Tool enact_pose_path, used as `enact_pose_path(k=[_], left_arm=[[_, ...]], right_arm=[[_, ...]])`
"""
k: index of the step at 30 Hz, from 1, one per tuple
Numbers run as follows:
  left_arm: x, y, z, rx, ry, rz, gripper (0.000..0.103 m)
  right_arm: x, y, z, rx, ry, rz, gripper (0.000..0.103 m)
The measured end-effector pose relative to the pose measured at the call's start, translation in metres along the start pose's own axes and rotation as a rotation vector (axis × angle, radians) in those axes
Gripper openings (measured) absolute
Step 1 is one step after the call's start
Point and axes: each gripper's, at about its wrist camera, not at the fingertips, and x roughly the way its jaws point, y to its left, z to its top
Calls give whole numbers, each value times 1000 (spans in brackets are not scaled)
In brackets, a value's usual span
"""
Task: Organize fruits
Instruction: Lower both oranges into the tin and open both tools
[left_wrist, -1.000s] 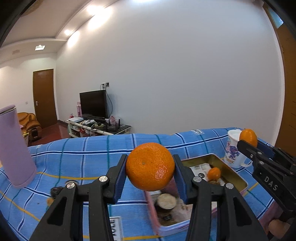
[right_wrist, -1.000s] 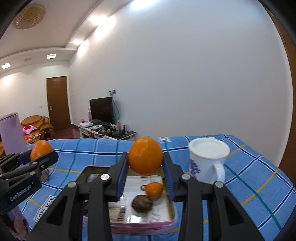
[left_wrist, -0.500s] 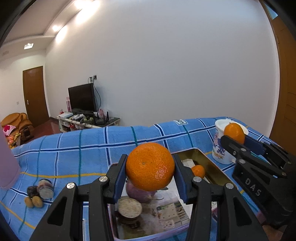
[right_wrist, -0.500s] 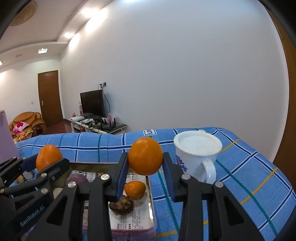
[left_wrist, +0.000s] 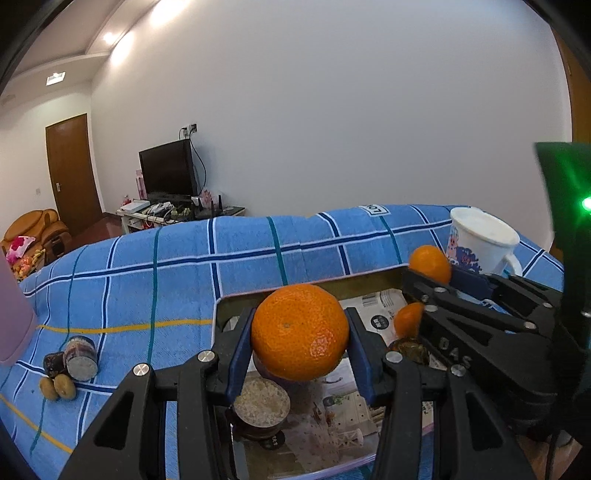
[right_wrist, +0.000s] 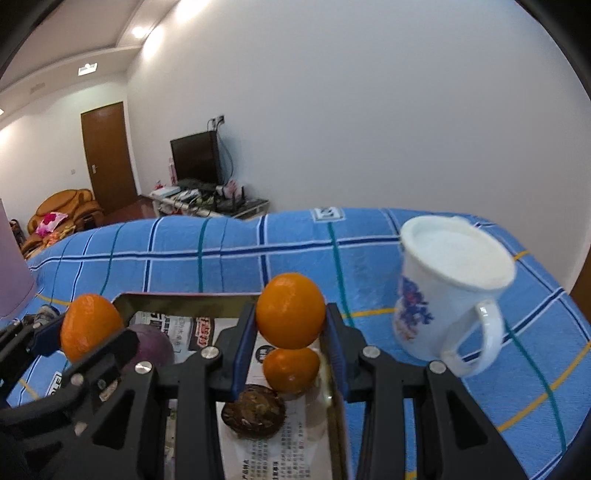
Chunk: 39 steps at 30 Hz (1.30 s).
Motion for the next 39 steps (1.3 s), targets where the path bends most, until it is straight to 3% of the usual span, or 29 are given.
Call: enact_pose_path(k=[7,14,17,21,24,29,34,35,37,38,39], left_arm=[[8,5,-4,-19,45,14,49],[12,10,-6,-42,68,19,49],[13,12,-6,-52,71,19,49],[12,12,-5,-50,68,13,49],[10,9,-6,-32,59,12,49],[6,6,-6,-12,28,31,49],[2,6,-6,-16,14,30,50],[-1,6,-7,-14,0,29,51],[-8,4,-6,-2,-35,41,66],[-14,3,-7,6,-61,60,81],[-20,2,-7,12,-94,76,88]], right_arm=[[18,3,1,-20,93,40,40],[18,5,-1,-28,101,67,42],[17,2,-1,-16,96,84,51],[8,-6,-2,22,57,95,61],[-5,-12,-3,66,-1,107,83],[-26,-15,-4,95,-93,63,86],[-43,-32,-5,194,-182,47,97],[-47,-36,-6,222,-204,47,97],[-52,-41,-7,252,-237,40,102],[-55,-43,-8,267,-255,27,103],[-59,-45,-10,282,-277,4,103]])
